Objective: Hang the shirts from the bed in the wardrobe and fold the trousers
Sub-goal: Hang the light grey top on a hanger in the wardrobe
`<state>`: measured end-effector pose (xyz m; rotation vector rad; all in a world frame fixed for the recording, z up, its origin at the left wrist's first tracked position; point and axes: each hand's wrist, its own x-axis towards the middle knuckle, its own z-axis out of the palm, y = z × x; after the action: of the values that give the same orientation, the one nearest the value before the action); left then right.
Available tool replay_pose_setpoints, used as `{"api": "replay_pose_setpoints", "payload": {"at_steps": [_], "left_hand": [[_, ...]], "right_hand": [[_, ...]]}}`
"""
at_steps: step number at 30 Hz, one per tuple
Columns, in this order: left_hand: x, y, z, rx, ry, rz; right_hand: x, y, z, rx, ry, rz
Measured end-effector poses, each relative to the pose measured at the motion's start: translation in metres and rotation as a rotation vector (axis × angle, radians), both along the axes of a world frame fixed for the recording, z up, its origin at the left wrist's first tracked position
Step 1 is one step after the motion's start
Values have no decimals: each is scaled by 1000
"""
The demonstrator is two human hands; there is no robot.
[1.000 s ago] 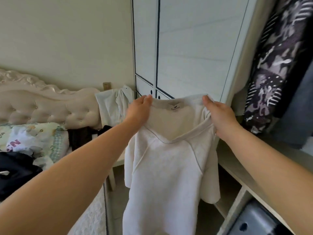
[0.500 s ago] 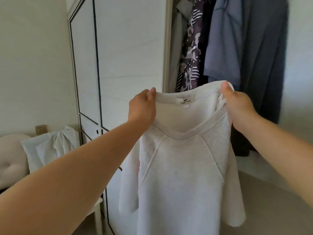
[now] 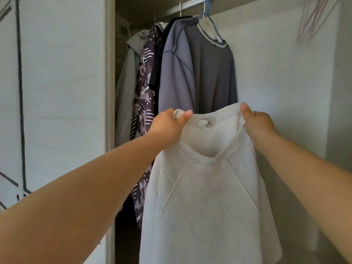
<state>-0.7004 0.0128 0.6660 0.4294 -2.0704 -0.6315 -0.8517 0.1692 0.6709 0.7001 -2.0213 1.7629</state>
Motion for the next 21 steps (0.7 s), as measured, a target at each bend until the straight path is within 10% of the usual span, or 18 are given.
{"api": "replay_pose_setpoints", "payload": {"at_steps": [7,21], "left_hand": [[-63,0,36,-153,-183,13],[-174,19,82,-114,36,-101]], "right_hand": [[-73,23,24,36,-59,-136],[-162,55,68,34,-94,-245]]}}
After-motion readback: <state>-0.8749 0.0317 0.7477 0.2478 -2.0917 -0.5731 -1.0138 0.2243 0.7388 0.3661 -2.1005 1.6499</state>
